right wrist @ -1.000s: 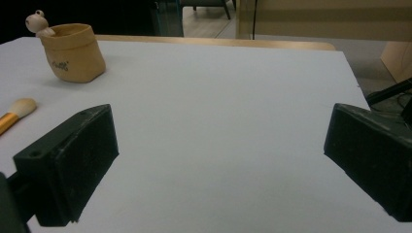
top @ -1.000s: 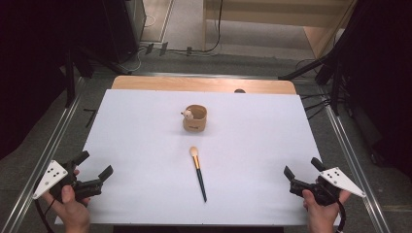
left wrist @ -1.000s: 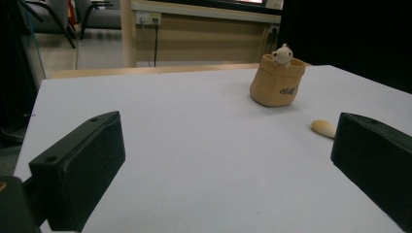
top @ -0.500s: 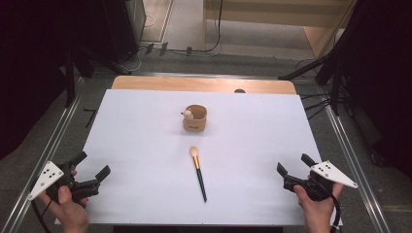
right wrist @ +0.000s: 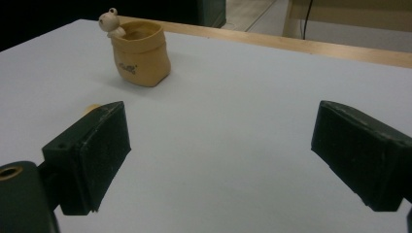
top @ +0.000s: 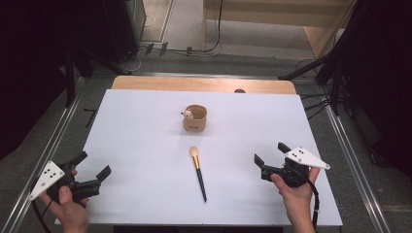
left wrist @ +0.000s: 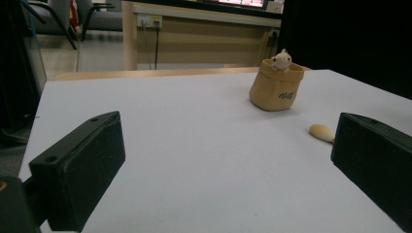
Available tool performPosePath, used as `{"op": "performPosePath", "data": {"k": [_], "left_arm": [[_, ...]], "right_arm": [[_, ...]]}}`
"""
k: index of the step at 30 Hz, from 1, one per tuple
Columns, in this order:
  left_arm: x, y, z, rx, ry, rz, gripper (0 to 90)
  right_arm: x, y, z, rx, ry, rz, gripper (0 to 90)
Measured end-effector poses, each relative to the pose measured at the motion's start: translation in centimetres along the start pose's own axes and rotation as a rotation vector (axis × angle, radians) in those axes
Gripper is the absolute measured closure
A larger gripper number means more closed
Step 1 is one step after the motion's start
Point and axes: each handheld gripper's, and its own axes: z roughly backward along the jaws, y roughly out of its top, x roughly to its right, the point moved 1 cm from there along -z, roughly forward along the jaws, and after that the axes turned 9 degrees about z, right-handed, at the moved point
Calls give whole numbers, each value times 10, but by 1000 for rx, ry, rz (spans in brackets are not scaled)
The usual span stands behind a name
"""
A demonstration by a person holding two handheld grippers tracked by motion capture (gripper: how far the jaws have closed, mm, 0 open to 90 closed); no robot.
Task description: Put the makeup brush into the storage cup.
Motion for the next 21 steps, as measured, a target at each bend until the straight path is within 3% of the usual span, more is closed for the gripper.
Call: {"op": "performPosePath", "data": {"k": [11,21], "left_arm": [[0,1,0,5,-5,8,0],[-1,2,1,5,-7,11,0]], "right_arm": [[-27,32,-29,-20,75,42,93],[-47,46,-49,-65,121,82,113]]}}
